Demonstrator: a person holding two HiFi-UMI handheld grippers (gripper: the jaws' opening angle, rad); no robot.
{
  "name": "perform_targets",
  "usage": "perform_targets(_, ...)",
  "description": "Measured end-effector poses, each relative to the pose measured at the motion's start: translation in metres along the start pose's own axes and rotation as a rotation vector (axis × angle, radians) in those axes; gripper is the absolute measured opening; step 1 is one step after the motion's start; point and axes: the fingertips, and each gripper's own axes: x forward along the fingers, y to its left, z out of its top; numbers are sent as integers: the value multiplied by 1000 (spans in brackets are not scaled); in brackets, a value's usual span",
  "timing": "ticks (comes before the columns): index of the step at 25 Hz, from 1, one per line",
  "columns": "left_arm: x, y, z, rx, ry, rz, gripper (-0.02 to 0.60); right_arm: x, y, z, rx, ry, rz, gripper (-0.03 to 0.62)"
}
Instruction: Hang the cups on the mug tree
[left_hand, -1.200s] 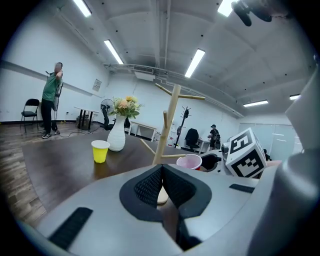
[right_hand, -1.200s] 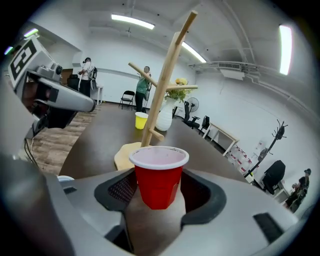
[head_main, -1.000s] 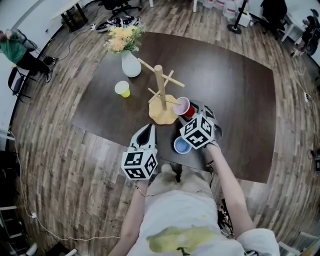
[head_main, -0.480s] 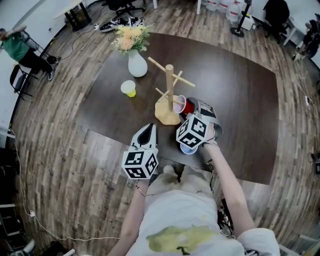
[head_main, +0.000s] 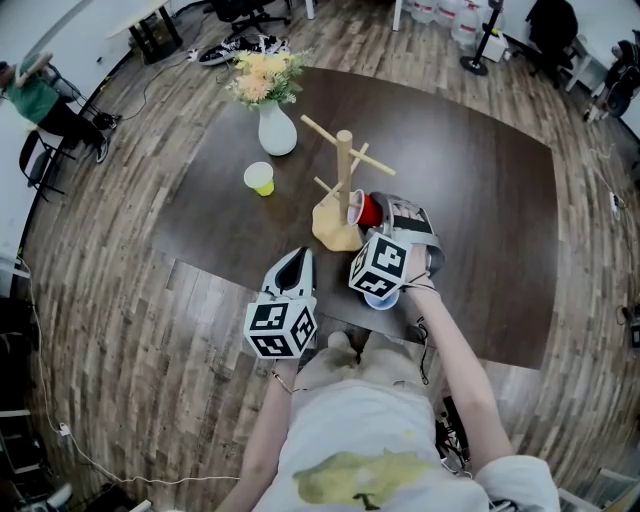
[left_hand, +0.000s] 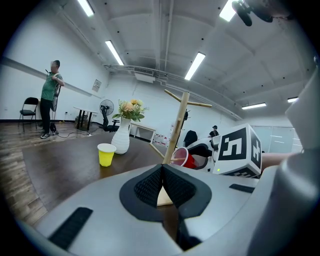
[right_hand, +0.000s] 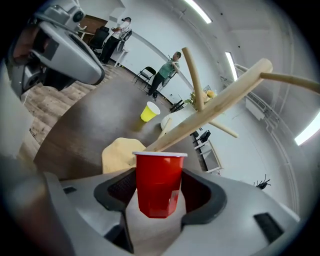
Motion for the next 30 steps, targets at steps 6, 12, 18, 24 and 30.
perform_targets(6,-1,2,1,-3,-2,0,23,2,3,7,-35,-11,-13,284)
perform_targets(12,-2,4,2,-6,-5,8,23,4,6,11,-45,-24,-15,282)
perform_targets(18,-2,7,2,-12,-4,16,23,7,8,14,-38,-36,-16,282)
perform_targets(24,-2,6,2,-12,-3,15,23,6,11,15,-28,-57,-14,311)
perform_targets(30,0,5,3,-8,2,13,23,0,7,19,26,-105,1,344)
